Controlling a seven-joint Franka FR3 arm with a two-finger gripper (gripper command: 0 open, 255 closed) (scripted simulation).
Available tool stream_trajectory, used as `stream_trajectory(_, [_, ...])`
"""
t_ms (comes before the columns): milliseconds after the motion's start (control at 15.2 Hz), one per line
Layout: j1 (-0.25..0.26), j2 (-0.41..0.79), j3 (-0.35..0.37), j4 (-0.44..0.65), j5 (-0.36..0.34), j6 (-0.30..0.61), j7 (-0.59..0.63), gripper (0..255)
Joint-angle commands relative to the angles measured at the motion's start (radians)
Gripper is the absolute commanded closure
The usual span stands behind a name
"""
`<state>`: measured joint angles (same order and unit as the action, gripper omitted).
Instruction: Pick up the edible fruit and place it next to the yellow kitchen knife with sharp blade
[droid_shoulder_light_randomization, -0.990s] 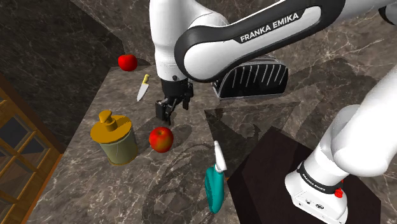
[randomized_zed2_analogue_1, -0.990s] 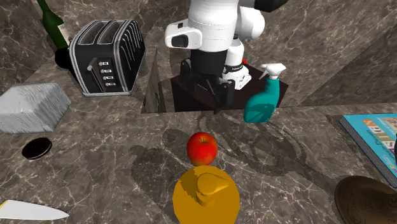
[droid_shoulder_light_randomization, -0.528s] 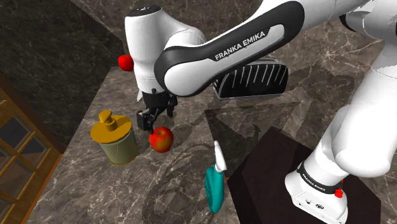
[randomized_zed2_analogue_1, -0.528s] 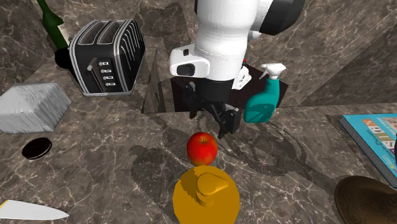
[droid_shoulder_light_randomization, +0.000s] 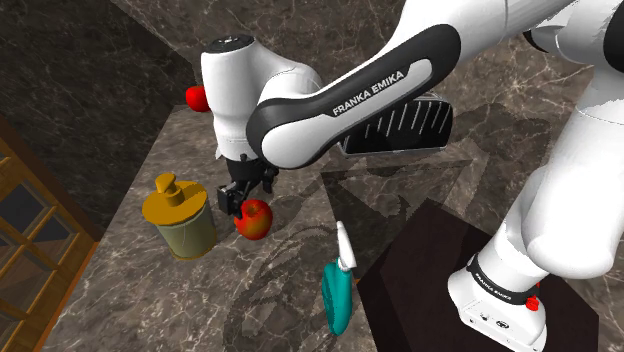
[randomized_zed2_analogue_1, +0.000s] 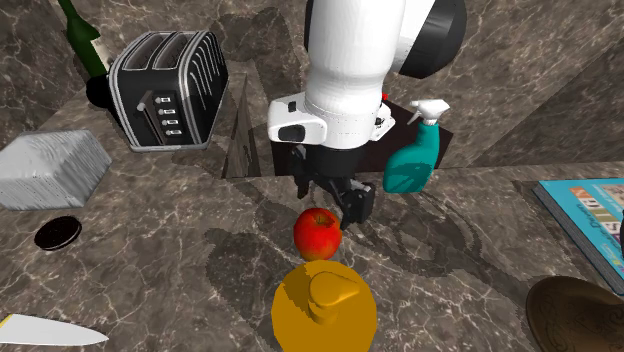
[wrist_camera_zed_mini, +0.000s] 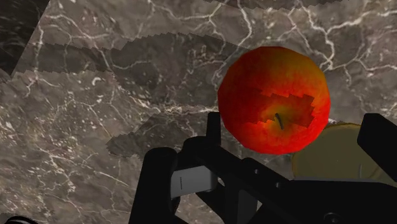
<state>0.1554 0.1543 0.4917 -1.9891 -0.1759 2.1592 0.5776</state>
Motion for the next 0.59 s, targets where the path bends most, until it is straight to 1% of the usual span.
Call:
stream_trajectory(0, [0.000, 0.001, 0.000, -0.001, -0.001, 0.002, 0.000, 0])
stream_trajectory(198, [0.000, 0.001, 0.000, -0.001, 0.000, 0.001, 0.000, 0])
stream_trajectory(264, [0.000, 0.001, 0.000, -0.001, 0.000, 0.001, 0.000, 255])
stream_trajectory(528, [0.000, 0.001, 0.000, -0.001, 0.000, 0.001, 0.000, 255])
